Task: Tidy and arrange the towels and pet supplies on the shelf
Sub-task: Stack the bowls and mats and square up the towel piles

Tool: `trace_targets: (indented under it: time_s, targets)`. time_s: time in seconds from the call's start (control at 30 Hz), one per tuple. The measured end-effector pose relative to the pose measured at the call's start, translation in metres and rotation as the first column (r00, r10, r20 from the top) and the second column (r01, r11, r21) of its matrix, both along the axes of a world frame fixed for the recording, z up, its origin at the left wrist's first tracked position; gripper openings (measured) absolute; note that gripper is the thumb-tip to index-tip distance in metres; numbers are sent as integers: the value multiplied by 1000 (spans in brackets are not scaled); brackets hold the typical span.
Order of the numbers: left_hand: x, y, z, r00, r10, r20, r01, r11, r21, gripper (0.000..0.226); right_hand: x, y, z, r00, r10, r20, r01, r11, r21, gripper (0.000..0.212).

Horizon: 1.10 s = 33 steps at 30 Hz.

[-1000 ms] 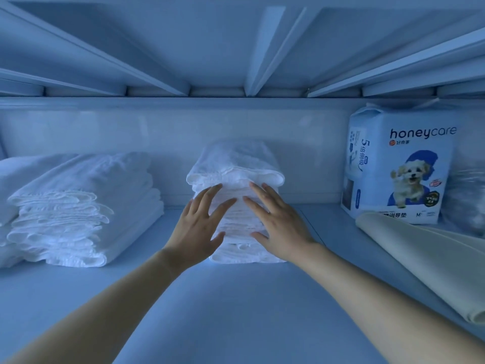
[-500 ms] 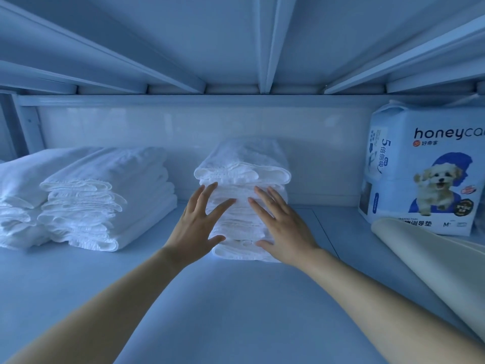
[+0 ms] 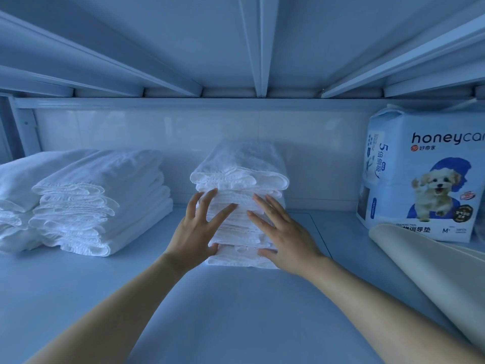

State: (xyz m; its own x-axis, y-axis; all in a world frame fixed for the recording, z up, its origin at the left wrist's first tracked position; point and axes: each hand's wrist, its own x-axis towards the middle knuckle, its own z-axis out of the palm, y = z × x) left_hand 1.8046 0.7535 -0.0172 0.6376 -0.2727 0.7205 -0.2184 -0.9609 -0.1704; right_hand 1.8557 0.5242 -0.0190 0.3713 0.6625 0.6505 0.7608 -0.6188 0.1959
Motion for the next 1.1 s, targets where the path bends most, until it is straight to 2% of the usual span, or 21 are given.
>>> trace_targets:
  time_s: [0.17, 0.33, 0.4, 0.53, 0.8, 0.93, 1.1]
  targets:
    - [-1, 1, -2, 999, -38, 12, 38, 999, -9, 95, 3, -4, -13, 997, 19, 74, -25, 997, 78, 74]
    - [-10, 8, -19, 994, -68, 85, 67, 998, 15, 52, 1, -6, -22, 993, -20, 113, 6, 993, 122, 70]
    - [-11, 8, -23, 991, -50, 122, 45, 998, 42, 46, -1, -8, -24, 991, -32, 129, 14, 990, 140, 71]
    - [-12, 2, -25, 992, -67, 105, 69, 998, -14, 58, -6, -7, -26, 989, -49, 142, 22, 983, 180, 75]
    - [-13, 3, -28, 997, -18, 74, 23, 997, -68, 54, -8, -5, -26, 993, -53, 109, 32, 981, 189, 79]
    - [-14, 1, -27, 998, -3, 61, 5, 999, -47, 53, -9, -6, -28, 998, -38, 57, 27, 983, 183, 78]
    - [-9, 5, -33, 998, 4, 59, -1, 999, -51, 59, -10, -8, -28, 1000, -9, 3, 8, 984, 175, 76]
